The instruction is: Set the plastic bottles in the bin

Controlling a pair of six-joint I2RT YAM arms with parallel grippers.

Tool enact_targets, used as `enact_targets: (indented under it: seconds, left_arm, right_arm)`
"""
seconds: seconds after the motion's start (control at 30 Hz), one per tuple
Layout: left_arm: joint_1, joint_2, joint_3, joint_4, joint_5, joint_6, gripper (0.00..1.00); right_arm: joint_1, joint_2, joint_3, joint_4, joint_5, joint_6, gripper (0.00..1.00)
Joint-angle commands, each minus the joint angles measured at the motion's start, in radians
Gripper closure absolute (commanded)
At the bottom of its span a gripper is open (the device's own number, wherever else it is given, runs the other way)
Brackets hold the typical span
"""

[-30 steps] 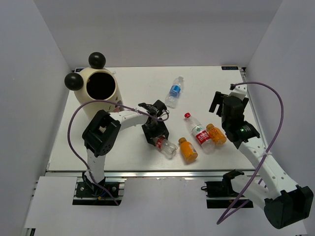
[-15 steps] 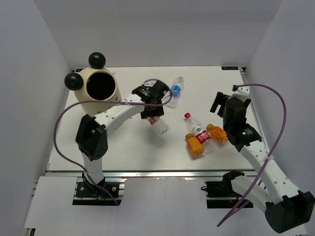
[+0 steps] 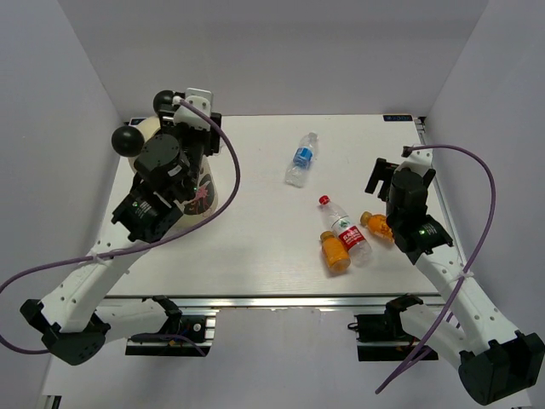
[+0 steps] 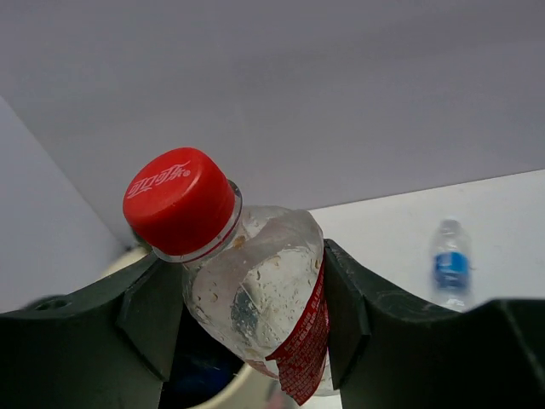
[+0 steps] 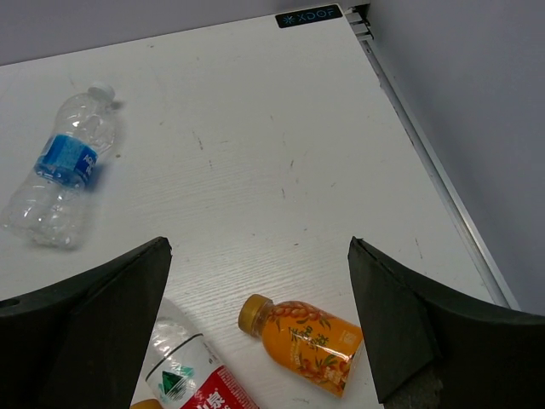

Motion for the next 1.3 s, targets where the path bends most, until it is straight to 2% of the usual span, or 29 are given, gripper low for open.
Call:
enact_targets:
  seconds: [0.0,0.07,0.17,0.23,0.33,0.53,0.57,0.6,0.63,0.67,0.73,0.77,0.93,1.0,1.03,1.07,1.1,1.2,1.23,1.27]
  left_arm:
    - [0.027,0.023,-0.085,0.095,-0.039,0.279,0.87]
    - [0.076,-0.011,-0.174,0.203,-0.032,0.359,0.83]
    - [0.148,-0.033,-0.265,0.334,-0.004,0.436,0.83]
    - [0.243,-0.025,-0.270,0.353,0.051,0.407,0.83]
    - [0.329,0.013,-0.257,0.351,0.097,0.379,0.83]
    - [0.355,0.082,-0.262,0.368,0.093,0.363,0.82]
    - [0.355,0.079,-0.263,0.356,0.099,0.350,0.79]
    - [0.355,0.070,-0.263,0.350,0.097,0.338,0.41]
    - [0.355,0.066,-0.263,0.343,0.091,0.308,0.22]
    - [0.355,0.063,-0.259,0.312,0.090,0.292,0.12]
    - [0.354,0.059,-0.239,0.244,0.115,0.252,0.03]
    - [0.355,0.062,-0.210,0.159,0.131,0.241,0.02]
    - [0.355,0.093,-0.116,0.020,0.148,0.122,0.02]
    - [0.354,0.108,-0.034,-0.058,0.177,0.076,0.02]
    - [0.354,0.134,0.003,-0.131,0.209,0.001,0.02]
    - [0.354,0.156,0.096,-0.178,0.235,-0.047,0.02]
    - [0.354,0.179,0.146,-0.221,0.276,-0.146,0.02]
    - [0.351,0.289,0.284,-0.342,0.534,-0.322,0.02]
    - [0.345,0.318,0.301,-0.353,0.653,-0.346,0.02]
    - [0.332,0.381,0.315,-0.347,0.707,-0.363,0.02]
  right_arm:
    - [-0.002,-0.010,0.006,0.053,0.048,-0.022,0.11]
    - [-0.004,-0.008,0.001,0.056,0.050,-0.028,0.11]
    - [-0.002,0.003,0.007,0.054,0.050,-0.033,0.11]
    - [-0.004,0.004,0.012,0.050,0.050,-0.039,0.11]
    - [-0.002,0.001,0.011,0.050,0.054,-0.046,0.11]
    - [-0.004,-0.010,-0.002,0.051,0.056,-0.045,0.11]
    - [-0.004,-0.014,-0.005,0.051,0.058,-0.043,0.11]
    - [-0.002,-0.017,-0.006,0.051,0.058,-0.043,0.11]
    - [-0.004,-0.019,-0.008,0.051,0.058,-0.045,0.11]
    - [-0.002,-0.026,-0.009,0.054,0.050,-0.048,0.11]
    - [-0.004,-0.030,-0.013,0.057,0.044,-0.056,0.11]
    - [-0.004,-0.033,-0.013,0.056,0.041,-0.054,0.11]
    - [-0.002,-0.039,-0.014,0.053,0.007,-0.065,0.11]
    - [-0.004,-0.036,-0.002,0.038,-0.054,-0.079,0.11]
    - [-0.002,-0.028,0.004,0.030,-0.077,-0.077,0.11]
    - [-0.004,-0.022,0.018,0.016,-0.109,-0.065,0.11]
    - [-0.002,-0.014,0.026,-0.013,-0.120,-0.065,0.11]
    - [-0.004,0.016,0.058,-0.044,-0.127,-0.065,0.11]
    - [-0.004,0.030,0.066,-0.062,-0.114,-0.063,0.11]
    - [-0.006,0.036,0.075,-0.073,-0.107,-0.054,0.11]
